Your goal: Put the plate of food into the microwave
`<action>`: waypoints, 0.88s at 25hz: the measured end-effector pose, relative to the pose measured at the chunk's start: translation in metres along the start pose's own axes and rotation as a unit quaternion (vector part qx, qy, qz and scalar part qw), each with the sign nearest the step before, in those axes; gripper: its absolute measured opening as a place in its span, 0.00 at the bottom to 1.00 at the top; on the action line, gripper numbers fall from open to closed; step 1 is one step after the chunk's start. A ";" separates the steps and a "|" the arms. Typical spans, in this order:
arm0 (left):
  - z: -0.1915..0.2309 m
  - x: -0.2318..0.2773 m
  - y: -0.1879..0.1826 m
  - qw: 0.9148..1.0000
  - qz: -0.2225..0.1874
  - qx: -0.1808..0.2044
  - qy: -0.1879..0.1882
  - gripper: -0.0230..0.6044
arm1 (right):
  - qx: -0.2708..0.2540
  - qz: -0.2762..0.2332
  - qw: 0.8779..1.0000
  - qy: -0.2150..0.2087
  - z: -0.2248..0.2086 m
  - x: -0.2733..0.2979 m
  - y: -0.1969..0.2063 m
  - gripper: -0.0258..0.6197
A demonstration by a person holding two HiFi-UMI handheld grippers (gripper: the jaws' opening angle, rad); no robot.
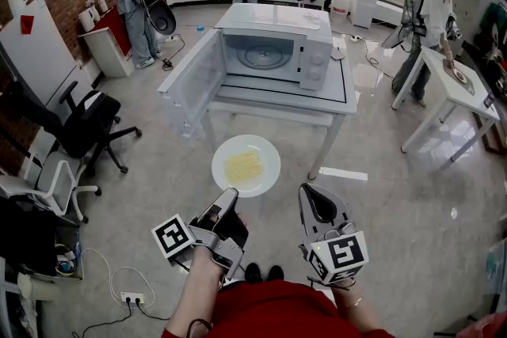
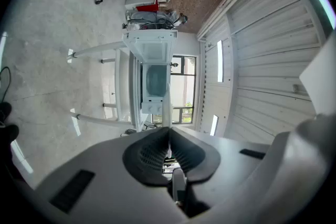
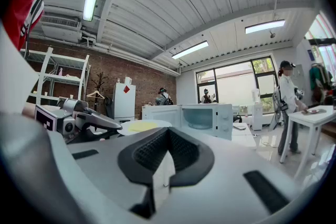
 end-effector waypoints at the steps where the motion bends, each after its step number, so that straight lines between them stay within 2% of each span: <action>1: 0.000 0.000 0.001 1.000 0.000 0.000 0.001 0.06 | 0.000 0.000 1.000 -0.001 0.000 0.000 0.000 0.06; 14: 0.004 0.007 0.003 1.000 -0.002 -0.006 -0.002 0.06 | 0.007 -0.001 1.000 -0.003 -0.008 -0.001 0.003 0.06; 22: 0.003 0.024 0.008 1.000 -0.011 -0.001 0.000 0.06 | 0.019 0.002 1.000 -0.009 -0.028 -0.010 0.006 0.06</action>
Point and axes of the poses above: the fingertips, and each gripper's own axes: x forward along the fingers, z to its left, y out of its underside, the point moved 4 cm from there along -x, backward along the fingers, and after that the axes turned 2 degrees about x, right-handed, at the moved point
